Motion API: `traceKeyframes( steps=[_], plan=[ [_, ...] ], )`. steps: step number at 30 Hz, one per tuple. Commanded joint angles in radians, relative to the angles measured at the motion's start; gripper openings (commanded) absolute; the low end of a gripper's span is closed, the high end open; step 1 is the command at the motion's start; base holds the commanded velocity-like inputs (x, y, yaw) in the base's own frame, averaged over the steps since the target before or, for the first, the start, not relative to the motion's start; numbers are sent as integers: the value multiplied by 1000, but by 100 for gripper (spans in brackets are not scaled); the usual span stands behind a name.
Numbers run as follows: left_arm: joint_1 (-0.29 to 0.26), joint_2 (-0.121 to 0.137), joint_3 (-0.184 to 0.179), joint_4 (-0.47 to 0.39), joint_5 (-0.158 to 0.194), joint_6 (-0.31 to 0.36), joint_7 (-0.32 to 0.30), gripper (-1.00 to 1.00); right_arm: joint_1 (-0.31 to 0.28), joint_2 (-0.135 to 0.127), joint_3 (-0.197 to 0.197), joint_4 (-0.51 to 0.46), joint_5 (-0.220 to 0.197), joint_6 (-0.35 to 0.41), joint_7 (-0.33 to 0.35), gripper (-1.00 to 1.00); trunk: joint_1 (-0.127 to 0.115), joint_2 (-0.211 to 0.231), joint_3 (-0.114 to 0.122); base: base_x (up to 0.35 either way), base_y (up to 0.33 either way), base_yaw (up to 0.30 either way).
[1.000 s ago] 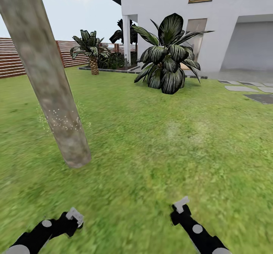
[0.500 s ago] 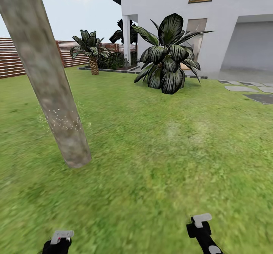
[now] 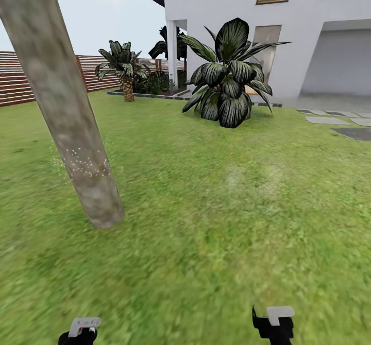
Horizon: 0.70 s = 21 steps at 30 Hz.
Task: In the garden, pick up the pesticide atomizer on the floor and spray pesticide onto both trees until each tree trunk is fully covered.
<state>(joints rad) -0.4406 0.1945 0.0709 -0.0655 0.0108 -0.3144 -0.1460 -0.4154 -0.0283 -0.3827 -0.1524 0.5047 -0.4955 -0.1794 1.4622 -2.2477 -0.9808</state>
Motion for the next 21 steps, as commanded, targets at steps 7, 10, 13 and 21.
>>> traceKeyframes(
  steps=[7,10,13,21],
  plan=[
    [0,-6,1,1,-9,2,-5,-100,0,7,-5,7,9,-5,-9,100,0,0,-1,0,0,-117],
    [0,-1,5,-1,-3,1,2,-100,0,7,-5,7,9,-5,-9,100,0,0,-1,0,0,-267],
    [0,0,6,-2,-2,0,4,-100,0,7,-5,13,9,-3,-8,100,0,0,-1,0,0,-244],
    [0,-4,6,-8,0,0,2,-100,0,6,-7,25,9,-5,-9,100,0,0,-1,0,0,-103]
  ],
)
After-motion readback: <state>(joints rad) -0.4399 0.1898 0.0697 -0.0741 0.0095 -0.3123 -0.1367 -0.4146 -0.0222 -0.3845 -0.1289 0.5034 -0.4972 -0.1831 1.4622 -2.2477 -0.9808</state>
